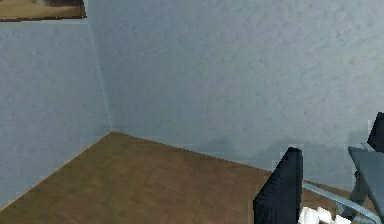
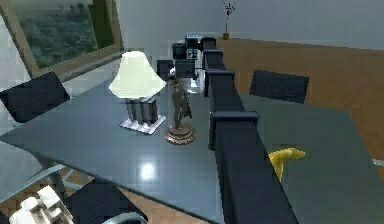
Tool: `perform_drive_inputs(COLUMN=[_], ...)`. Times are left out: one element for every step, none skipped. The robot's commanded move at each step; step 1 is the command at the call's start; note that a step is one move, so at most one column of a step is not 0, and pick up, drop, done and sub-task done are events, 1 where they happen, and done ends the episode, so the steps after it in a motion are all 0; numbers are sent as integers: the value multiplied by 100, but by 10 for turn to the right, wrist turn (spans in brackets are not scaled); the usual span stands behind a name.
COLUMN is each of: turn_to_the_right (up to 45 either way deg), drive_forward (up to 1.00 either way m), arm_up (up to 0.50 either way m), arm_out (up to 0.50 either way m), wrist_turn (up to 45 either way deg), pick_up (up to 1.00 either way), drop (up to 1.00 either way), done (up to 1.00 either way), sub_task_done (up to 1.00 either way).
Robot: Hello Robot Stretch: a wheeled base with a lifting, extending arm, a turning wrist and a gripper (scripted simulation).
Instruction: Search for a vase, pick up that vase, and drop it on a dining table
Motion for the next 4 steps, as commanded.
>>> perform_drive_inputs(turn_to_the_right=[0, 0, 0, 0], drive_forward=[0, 0, 0, 0], arm_up=[-32, 0, 0, 0], arm_out=[0, 0, -10, 0], wrist_turn=[0, 0, 0, 0], pick_up=[0, 0, 0, 0], drop=[0, 100, 0, 0], done=[0, 0, 0, 100], sub_task_done=[0, 0, 0, 0])
